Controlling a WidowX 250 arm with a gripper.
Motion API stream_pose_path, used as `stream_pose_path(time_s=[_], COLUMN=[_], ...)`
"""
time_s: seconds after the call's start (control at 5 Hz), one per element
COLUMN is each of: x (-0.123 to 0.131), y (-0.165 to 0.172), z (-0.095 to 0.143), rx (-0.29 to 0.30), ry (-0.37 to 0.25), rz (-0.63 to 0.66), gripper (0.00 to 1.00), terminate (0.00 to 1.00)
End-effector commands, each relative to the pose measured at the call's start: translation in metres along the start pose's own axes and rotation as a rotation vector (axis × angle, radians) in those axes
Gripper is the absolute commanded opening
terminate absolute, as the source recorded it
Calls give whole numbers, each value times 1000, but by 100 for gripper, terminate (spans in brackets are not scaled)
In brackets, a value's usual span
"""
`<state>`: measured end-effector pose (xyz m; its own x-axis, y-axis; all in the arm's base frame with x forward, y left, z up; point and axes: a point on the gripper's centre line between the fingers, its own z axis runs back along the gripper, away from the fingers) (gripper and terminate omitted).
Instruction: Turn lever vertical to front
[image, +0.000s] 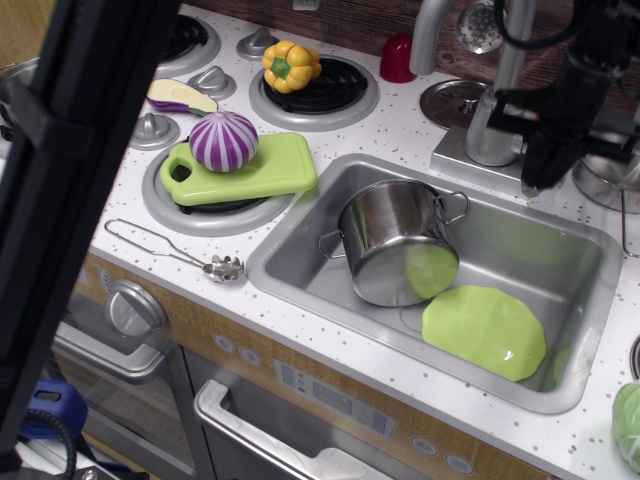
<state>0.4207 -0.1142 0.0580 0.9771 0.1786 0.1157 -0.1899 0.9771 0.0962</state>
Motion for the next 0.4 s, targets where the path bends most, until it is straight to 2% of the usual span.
stream_pose_path(time_s=[0.0,0.2], x=[8,-1], y=[12,18], z=[50,56], rx=[14,-1], ry=[5,6], rz=[-39,-110], gripper=[100,100], terminate=[0,100])
